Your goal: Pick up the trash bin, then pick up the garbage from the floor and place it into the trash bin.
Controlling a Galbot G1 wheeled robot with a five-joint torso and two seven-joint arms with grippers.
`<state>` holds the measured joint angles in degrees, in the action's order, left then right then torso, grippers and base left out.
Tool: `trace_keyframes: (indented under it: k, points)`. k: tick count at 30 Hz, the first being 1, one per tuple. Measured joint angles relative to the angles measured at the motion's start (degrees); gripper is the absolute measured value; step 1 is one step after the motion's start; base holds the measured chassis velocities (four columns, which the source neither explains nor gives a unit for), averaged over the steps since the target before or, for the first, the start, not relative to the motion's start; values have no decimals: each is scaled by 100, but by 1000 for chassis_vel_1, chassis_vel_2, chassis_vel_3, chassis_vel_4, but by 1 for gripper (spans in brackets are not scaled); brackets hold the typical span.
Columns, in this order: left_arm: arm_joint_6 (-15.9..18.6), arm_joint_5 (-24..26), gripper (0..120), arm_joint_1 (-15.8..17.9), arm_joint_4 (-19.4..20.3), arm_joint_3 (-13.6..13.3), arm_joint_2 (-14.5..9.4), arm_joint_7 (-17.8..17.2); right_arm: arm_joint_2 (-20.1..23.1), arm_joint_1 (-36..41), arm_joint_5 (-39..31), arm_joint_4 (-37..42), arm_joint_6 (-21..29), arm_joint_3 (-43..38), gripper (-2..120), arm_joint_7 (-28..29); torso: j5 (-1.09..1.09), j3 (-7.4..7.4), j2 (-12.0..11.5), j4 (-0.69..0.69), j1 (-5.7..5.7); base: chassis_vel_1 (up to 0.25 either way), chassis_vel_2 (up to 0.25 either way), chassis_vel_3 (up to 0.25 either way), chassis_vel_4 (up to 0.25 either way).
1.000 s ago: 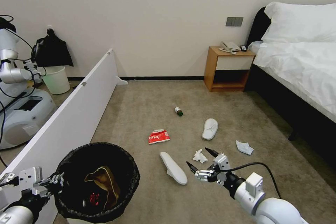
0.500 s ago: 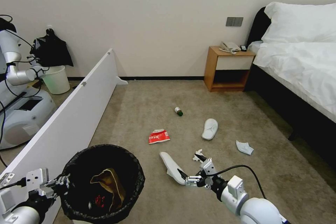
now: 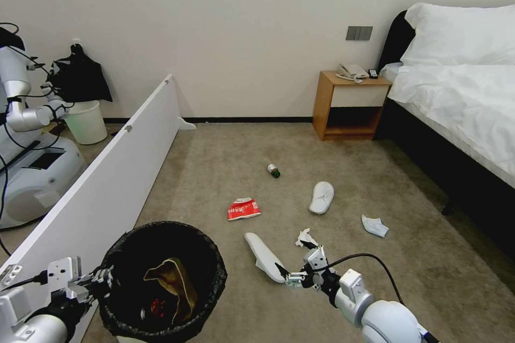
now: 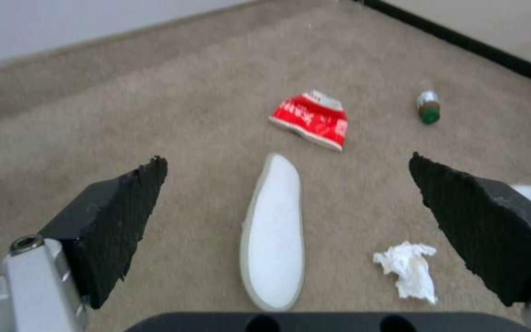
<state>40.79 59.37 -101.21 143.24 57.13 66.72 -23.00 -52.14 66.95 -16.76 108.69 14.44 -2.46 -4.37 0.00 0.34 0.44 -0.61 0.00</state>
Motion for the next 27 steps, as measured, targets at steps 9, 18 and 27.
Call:
trace_keyframes:
  k: [9, 18, 27]
  points:
    - [3, 2, 6, -6, 0, -7, -34, 0, -182, -148, 180, -232, 82, 137, 100, 20, 0, 0, 0, -1, 0, 0, 0, 0, 0]
    - [4, -11, 6, -11, 0, -31, -18, 0, -430, -474, 237, -608, 95, 313, 100, 41, -1, 0, 0, 0, 0, 0, 0, 0, 0]
    - [4, -23, 6, -9, 0, -34, -12, 1, -837, -819, 522, -1341, 33, 575, 100, 66, 0, 0, 0, 0, 0, 0, 0, 0, 0]
